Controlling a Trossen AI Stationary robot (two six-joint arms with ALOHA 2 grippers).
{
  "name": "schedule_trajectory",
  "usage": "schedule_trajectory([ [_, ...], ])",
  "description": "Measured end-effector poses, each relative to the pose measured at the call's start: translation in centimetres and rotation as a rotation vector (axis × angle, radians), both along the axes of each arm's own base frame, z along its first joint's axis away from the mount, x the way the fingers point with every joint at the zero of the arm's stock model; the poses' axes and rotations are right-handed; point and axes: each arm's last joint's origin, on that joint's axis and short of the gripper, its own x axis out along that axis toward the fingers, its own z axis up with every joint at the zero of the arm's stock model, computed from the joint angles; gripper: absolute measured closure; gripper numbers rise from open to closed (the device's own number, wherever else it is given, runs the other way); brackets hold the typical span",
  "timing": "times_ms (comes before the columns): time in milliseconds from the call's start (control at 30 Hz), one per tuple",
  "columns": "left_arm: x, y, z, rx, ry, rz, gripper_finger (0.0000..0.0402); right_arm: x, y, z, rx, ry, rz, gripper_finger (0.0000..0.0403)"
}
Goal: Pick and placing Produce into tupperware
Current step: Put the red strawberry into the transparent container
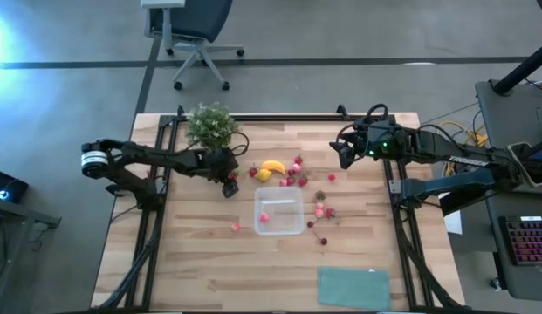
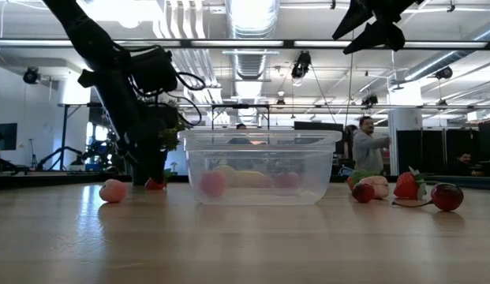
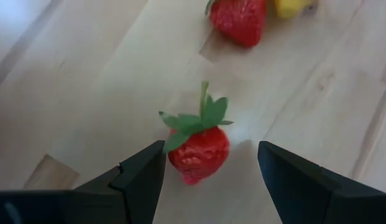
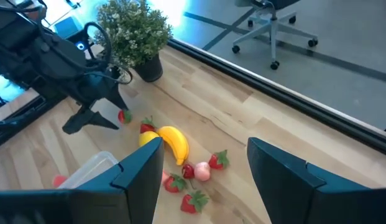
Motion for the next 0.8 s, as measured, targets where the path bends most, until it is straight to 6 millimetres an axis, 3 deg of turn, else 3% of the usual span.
schedule_trajectory([
  [167,0.4,0.1,0.2,0.006,-0.008,0.001,0.0176,0.0,0.0,0.0,0.0,0.0,0.0,0.0179],
  [533,0.7,0.2,-0.1,0.003,0.009,0.001,0.0272,0.0,0.0,0.0,0.003,-0.001,-0.002,0.0179],
  [800,1.2,0.2,3.6,0.044,-0.136,-0.005,0.0281,0.0,0.0,0.0,0.002,0.0,-0.002,0.0179],
])
